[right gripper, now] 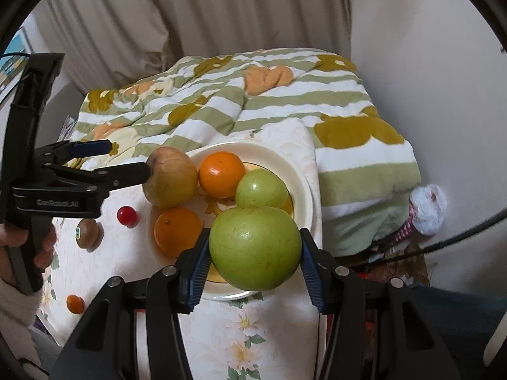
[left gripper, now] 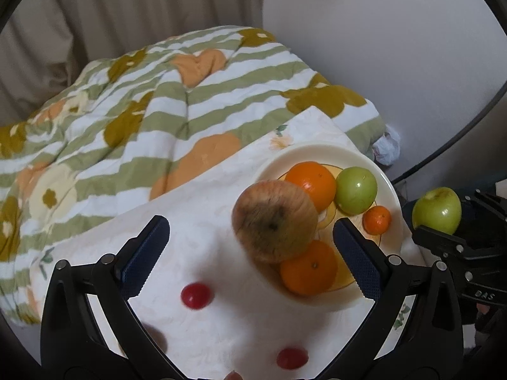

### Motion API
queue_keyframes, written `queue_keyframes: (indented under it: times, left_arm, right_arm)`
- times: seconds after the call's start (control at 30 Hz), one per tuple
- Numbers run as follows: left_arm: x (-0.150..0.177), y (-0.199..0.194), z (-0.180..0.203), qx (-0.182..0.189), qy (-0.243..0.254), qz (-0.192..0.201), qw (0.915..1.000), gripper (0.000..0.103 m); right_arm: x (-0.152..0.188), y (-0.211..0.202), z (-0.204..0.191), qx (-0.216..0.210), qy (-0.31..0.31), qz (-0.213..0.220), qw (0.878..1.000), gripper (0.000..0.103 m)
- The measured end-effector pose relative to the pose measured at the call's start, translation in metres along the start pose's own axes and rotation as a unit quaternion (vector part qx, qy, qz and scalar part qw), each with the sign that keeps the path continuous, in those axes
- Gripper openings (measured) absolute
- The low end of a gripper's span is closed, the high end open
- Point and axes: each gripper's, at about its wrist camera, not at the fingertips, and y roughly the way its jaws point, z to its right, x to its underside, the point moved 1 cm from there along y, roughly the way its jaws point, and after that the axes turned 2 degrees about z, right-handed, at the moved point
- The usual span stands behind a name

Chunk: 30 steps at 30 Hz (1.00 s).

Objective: Organize fruits
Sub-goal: 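Release the large apple into the bowl with the left tool while the right tool releases the green apple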

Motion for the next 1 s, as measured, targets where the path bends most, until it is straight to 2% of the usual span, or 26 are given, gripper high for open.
queue_keyframes:
  times: [0.17,0.33,0.53,0.83,0.87,0.93,1.0]
  left_arm:
    - [0.018,-0.018,-0.01,-0.026,-0.022,-0.002,0.9994,0.103]
    - [0.041,-0.039,-0.026,-0.042,-0.069,0.008,0.9967,0.103]
    - [0.067,-0.051,-0.04,-0.055,-0.107,0.005,0.9927,0.103]
    - [0.098,-0.055,-0.043,-0.073,-0.141,-0.005,0.9873,0.103]
    - [0.1,-0.056,-0.042,-0.074,-0.143,-0.006,0.9869,0.103]
    - [0.105,-0.059,-0.041,-0.078,-0.148,-0.006,0.9859,0.103]
    - [0.108,-0.062,-0.039,-0.081,-0.151,-0.007,0.9851,0.103]
  right_arm:
    - [-0.004,0.009,-0.01,-0.019,-0.041,0.011,0.999,0.049]
    - [-0.002,0.026,-0.024,-0.04,-0.096,0.017,0.994,0.049]
    - [0.005,0.043,-0.036,-0.041,-0.147,0.009,0.988,0.049]
    - [0.021,0.058,-0.037,-0.05,-0.174,-0.006,0.984,0.05]
    - [0.021,0.058,-0.037,-0.052,-0.173,-0.001,0.984,0.052]
    - [0.021,0.053,-0.037,-0.063,-0.168,0.015,0.984,0.08]
    - [0.019,0.049,-0.037,-0.071,-0.17,0.026,0.983,0.09]
